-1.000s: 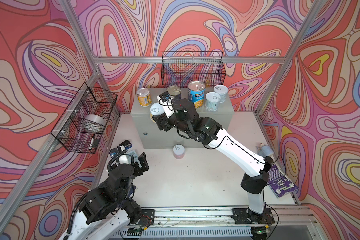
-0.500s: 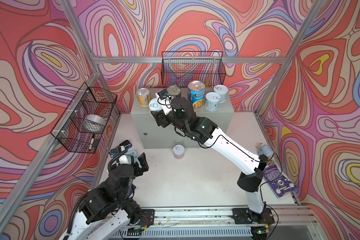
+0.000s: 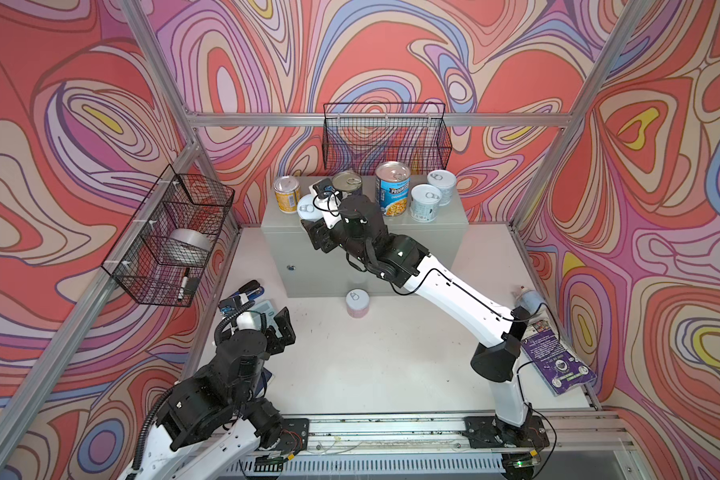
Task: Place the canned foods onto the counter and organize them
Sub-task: 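Carry the yellow-labelled can over the cabinet top beside the yellow can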
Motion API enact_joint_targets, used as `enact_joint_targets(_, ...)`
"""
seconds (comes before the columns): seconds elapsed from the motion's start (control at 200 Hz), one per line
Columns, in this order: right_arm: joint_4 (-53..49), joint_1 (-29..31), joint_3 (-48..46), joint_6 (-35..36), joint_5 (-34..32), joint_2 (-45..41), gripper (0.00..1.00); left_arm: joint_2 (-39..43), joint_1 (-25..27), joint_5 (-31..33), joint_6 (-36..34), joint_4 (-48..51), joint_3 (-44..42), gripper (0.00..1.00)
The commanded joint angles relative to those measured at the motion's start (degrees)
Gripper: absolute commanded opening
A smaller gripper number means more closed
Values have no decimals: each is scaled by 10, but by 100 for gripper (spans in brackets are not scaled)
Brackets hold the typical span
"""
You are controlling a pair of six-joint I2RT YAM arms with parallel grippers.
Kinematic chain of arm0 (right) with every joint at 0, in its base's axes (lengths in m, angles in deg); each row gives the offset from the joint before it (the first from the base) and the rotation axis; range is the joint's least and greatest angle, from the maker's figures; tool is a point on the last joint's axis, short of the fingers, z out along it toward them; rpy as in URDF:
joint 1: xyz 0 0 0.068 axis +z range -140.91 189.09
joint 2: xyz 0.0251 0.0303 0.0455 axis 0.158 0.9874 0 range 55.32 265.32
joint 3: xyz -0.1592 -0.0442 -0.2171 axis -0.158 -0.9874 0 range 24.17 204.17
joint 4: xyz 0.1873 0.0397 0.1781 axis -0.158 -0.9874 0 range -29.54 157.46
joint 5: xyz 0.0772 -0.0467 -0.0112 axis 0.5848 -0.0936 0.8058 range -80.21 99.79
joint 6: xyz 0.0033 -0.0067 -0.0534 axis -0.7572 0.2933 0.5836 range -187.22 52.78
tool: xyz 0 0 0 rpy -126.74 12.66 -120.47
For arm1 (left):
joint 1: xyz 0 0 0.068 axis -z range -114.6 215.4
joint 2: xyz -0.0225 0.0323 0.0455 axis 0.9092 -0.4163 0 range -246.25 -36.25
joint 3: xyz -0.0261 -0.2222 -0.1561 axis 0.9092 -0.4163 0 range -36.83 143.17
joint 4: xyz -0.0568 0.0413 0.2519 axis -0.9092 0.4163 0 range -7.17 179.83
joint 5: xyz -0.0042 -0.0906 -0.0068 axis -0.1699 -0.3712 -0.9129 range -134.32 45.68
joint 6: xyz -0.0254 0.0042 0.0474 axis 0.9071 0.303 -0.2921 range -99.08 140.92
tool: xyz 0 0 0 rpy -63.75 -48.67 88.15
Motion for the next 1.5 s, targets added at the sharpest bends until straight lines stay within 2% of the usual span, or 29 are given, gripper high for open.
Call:
enact_joint_targets(0.0,65,-5,-4,7,-24,4,57,6,1,14,4,18,6,100)
enact_joint_targets(1.192,131,-46,-14,-8,-47,55,63,-18,1,8,-15,5,12,100)
enact_joint_targets(1.492,148,-56,-36,-30,-31,55,64,-13,1,6,-21,-5,1,100)
